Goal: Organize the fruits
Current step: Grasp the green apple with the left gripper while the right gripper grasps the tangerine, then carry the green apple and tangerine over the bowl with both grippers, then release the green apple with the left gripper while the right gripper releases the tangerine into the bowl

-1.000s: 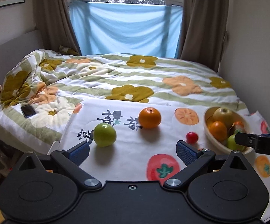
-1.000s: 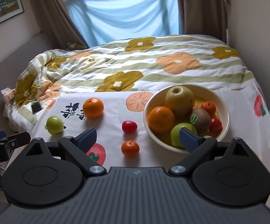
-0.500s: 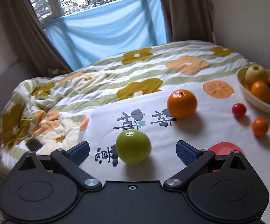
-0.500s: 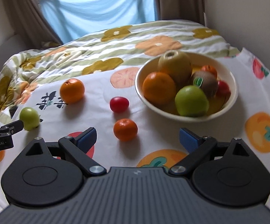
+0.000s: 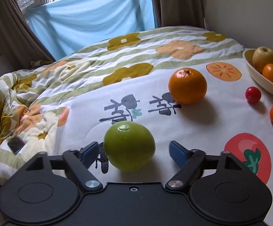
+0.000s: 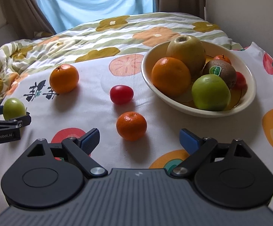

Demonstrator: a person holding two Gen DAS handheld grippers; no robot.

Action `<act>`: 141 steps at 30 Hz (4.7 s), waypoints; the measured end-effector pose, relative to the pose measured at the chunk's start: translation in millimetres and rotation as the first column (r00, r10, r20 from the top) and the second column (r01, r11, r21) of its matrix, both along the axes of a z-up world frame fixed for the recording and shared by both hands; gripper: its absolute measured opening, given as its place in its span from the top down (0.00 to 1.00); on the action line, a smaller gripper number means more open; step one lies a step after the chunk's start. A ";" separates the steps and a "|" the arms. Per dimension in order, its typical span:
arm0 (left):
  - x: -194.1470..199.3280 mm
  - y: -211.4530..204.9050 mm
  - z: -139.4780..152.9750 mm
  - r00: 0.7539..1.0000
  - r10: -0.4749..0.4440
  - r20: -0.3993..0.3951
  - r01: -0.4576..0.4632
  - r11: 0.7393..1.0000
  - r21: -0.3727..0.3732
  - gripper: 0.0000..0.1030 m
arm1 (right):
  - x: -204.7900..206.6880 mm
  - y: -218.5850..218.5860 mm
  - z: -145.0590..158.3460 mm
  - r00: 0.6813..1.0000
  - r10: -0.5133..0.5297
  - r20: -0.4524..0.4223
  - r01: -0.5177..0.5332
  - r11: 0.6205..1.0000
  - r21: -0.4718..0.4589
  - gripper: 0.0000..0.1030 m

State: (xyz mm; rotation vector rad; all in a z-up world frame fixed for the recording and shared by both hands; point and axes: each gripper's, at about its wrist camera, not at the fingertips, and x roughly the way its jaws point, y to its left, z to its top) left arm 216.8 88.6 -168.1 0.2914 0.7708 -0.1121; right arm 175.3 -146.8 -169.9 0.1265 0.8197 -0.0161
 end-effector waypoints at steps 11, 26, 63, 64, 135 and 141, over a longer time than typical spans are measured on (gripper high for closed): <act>-0.8 6.8 -0.1 1.000 0.000 -0.016 0.000 1.000 -0.015 0.41 | 6.2 5.8 -6.9 0.999 0.026 -0.022 -0.026 0.999 -0.018 0.21; -18.9 3.5 8.7 0.999 0.009 -0.030 -0.010 0.999 -0.038 0.41 | 16.5 8.0 -1.9 0.997 0.075 -0.007 -0.075 0.997 -0.028 0.50; -50.7 -178.4 119.7 0.992 -0.119 0.047 0.127 0.966 -0.224 0.41 | -22.9 -153.2 105.4 0.994 0.030 0.107 -0.029 1.000 -0.003 0.50; -48.0 -185.2 118.9 0.991 -0.125 0.044 0.131 0.965 -0.228 0.41 | -21.6 -158.9 105.9 0.994 0.028 0.109 -0.028 1.000 -0.003 0.50; -33.4 -226.0 80.7 0.988 0.150 0.044 -0.141 0.977 -0.157 0.07 | 72.2 -232.9 45.8 0.984 0.163 0.069 -0.168 0.983 0.080 0.02; -43.2 -224.6 88.0 0.985 0.161 0.059 -0.149 0.975 -0.165 0.07 | 60.8 -234.4 53.7 0.983 0.169 0.072 -0.174 0.983 0.064 0.02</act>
